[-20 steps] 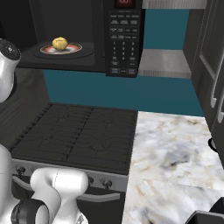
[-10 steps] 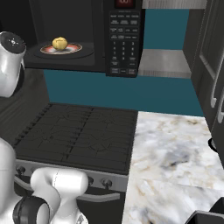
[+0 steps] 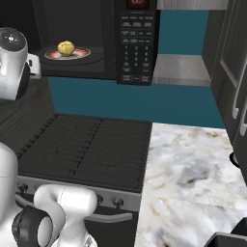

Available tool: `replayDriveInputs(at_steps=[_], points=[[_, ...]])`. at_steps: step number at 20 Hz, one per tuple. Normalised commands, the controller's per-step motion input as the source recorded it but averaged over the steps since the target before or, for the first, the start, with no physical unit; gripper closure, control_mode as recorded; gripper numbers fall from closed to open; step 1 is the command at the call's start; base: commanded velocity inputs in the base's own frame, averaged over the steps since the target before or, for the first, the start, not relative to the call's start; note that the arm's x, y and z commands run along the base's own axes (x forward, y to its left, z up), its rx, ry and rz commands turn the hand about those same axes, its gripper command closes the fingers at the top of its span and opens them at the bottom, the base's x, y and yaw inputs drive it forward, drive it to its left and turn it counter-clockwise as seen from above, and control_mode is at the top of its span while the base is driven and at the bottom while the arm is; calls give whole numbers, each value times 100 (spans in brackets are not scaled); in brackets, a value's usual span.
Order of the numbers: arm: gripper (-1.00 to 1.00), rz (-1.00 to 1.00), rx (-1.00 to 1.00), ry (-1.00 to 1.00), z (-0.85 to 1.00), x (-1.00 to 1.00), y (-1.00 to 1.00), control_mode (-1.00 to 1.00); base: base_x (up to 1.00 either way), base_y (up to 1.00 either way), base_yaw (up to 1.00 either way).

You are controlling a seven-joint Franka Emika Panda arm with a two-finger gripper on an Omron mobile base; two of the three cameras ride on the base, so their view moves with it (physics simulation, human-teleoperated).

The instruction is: Retrieve the reheated potato from the microwave, then place the potato, cheese, and condiment on the cutting board.

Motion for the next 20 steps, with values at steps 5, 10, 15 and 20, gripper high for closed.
replayDriveInputs(at_steps=[5,10,15,20], points=[[-100,-22,-9,0,11,47,-27,-100,0,0,0],[-100,-18,-8,0,14,57,-25,-100,0,0,0],[-100,-13,-2,1,8,66,-15,-100,0,0,0],[-100,-3,0,-6,0,69,-5,-100,0,0,0]])
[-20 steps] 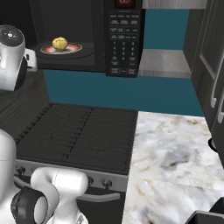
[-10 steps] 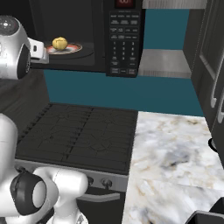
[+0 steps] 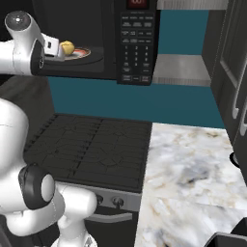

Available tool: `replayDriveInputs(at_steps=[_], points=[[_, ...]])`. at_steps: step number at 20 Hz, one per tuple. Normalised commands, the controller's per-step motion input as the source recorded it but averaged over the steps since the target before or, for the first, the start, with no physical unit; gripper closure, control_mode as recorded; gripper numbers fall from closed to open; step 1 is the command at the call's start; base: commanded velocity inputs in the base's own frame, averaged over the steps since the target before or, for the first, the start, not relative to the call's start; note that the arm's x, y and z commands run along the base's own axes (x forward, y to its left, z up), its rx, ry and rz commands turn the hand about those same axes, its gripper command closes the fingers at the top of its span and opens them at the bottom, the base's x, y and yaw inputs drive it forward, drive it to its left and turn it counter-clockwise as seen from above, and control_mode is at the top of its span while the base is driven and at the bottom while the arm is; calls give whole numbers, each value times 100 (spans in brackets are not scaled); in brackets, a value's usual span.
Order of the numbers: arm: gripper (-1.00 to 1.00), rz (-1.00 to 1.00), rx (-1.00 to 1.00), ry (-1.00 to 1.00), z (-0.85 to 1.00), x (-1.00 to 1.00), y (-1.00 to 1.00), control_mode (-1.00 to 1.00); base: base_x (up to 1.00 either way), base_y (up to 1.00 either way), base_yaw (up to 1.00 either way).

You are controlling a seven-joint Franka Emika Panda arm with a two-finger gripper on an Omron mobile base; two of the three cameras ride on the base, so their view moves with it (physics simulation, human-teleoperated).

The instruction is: Retrieve the reheated potato from the microwave, then place the potato, cheese, and condiment on the cutting board.

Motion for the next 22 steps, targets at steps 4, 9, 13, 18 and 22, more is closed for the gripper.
replayDriveInputs(at_steps=[4,9,13,18,22], points=[[-100,0,0,-3,8,65,0,-100,0,0,0],[-100,0,-2,0,7,68,0,-100,0,0,0],[-100,0,-1,0,3,66,3,-100,0,0,0],[-100,-1,-1,0,0,59,17,-100,0,0,0],[-100,-3,-2,0,0,54,18,-100,0,0,0]])
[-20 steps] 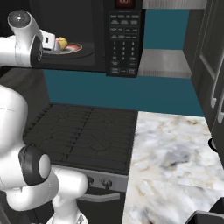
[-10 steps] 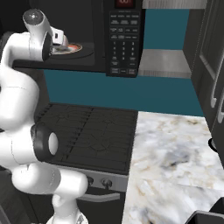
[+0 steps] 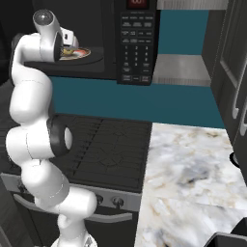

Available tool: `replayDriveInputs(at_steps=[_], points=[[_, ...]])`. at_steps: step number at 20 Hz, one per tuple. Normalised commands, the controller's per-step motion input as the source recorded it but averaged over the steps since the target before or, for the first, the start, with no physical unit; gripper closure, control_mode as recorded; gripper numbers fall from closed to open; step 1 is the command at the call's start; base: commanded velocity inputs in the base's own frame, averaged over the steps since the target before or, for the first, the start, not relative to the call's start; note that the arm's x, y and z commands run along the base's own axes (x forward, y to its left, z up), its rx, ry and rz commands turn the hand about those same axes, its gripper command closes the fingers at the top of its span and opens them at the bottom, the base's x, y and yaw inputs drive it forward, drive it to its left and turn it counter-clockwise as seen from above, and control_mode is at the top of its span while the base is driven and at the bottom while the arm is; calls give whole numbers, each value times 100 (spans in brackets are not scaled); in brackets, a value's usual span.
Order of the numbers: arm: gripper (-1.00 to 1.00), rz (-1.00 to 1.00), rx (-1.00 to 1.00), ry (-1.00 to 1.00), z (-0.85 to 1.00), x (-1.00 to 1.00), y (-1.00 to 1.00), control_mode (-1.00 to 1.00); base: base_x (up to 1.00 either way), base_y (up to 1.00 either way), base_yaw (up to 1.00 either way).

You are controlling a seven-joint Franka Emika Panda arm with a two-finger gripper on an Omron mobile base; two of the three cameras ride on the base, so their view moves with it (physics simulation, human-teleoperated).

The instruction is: Retrieve the reheated potato from the microwave, then place the potato, cheese, and condiment on the cutting board.

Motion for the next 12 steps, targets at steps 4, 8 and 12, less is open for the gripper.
replayDriveInputs(at_steps=[4,8,12], points=[[-100,-4,-4,0,0,52,17,-100,0,0,0],[-100,-4,-2,0,0,51,13,-100,0,0,0],[-100,-4,0,0,0,46,10,-100,0,0,0]])
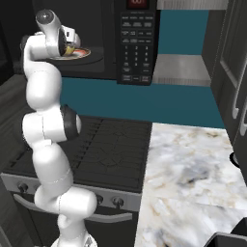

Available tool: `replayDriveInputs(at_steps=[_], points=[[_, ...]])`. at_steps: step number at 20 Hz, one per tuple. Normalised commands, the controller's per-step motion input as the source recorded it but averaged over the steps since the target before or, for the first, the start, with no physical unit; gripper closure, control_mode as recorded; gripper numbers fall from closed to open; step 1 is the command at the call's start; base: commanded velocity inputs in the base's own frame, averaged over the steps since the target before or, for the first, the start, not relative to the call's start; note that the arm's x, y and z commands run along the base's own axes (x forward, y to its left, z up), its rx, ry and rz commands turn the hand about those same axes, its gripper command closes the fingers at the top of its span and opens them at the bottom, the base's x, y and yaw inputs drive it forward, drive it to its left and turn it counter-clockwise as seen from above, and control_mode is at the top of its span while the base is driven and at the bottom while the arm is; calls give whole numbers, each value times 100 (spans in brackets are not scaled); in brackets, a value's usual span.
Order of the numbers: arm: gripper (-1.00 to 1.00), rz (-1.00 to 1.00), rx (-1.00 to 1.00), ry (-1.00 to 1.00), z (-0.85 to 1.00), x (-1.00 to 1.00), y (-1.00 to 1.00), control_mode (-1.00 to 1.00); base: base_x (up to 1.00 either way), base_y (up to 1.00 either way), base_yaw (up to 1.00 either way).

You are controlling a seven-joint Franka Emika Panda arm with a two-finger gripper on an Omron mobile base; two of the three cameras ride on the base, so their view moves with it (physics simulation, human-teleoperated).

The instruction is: Retrieve the reheated potato from the microwave, then place the potato, cheese, and condiment on the cutting board.

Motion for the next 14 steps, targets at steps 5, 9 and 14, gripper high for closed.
replayDriveInputs(at_steps=[5,9,14], points=[[-100,-5,0,0,0,34,9,-100,0,0,0],[-100,-5,0,1,-1,29,6,-100,0,0,0],[-100,-5,0,4,-4,23,6,-100,0,0,0]])
